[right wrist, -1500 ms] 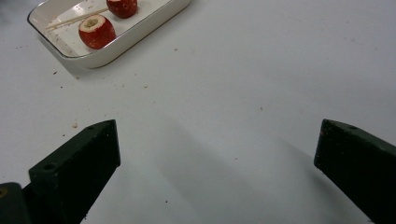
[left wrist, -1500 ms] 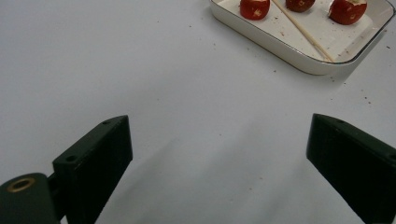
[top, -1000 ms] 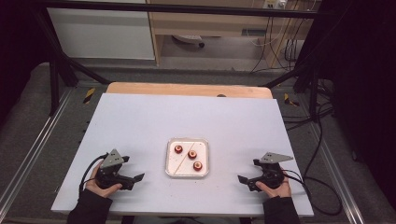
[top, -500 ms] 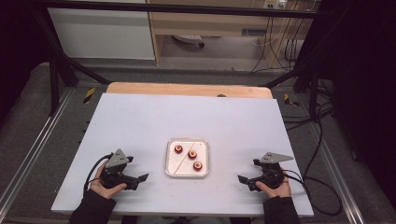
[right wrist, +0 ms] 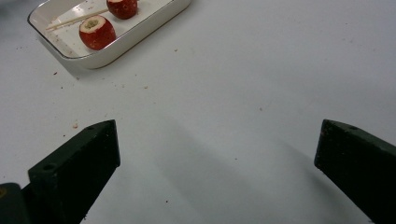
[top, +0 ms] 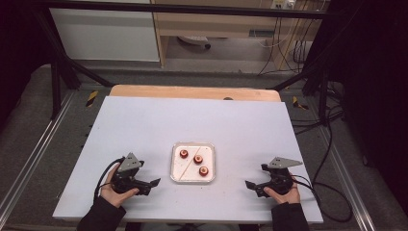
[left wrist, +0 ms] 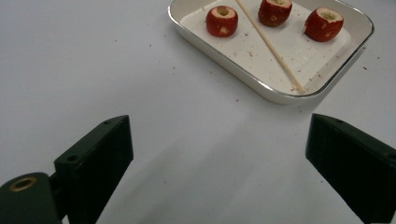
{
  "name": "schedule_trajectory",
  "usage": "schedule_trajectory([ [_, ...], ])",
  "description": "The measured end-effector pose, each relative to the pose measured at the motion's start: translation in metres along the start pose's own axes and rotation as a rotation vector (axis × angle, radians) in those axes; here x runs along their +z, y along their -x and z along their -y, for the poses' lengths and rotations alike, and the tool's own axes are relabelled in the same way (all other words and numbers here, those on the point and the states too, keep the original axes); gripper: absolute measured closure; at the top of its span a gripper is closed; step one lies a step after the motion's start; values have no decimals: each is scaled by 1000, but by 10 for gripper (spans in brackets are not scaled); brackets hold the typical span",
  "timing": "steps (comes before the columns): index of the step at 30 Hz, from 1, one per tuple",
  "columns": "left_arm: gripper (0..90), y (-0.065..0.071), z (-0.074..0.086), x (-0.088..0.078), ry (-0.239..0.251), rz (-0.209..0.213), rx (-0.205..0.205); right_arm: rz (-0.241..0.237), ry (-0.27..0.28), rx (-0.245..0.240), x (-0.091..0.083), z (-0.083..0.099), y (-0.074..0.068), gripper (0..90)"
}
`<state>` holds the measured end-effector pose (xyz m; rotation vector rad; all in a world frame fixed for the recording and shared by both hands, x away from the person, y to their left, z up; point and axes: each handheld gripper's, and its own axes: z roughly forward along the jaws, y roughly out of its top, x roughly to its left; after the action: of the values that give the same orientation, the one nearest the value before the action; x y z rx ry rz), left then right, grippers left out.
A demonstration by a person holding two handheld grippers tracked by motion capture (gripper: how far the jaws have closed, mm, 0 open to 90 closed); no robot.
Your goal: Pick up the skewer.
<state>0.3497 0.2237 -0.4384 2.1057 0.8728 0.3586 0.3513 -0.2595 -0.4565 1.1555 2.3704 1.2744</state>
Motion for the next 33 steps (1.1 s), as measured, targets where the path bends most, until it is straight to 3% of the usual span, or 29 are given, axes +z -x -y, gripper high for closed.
schedule_trajectory([
  [13, 96, 15, -29, 11, -22, -23, 23, 2, 2, 0, 0, 0, 0, 7],
  [23, 169, 31, -50, 35, -59, -33, 15, 1, 4, 1, 0, 0, 0, 7],
  [30, 279, 43, -56, 52, -83, -28, 16, 0, 2, -1, 0, 0, 0, 7],
  [31, 337, 44, -57, 55, -87, -27, 12, -1, 2, -2, 0, 0, 0, 7],
  [33, 367, 46, -58, 59, -95, -23, 2, -1, 3, -3, 0, 0, 0, 7],
])
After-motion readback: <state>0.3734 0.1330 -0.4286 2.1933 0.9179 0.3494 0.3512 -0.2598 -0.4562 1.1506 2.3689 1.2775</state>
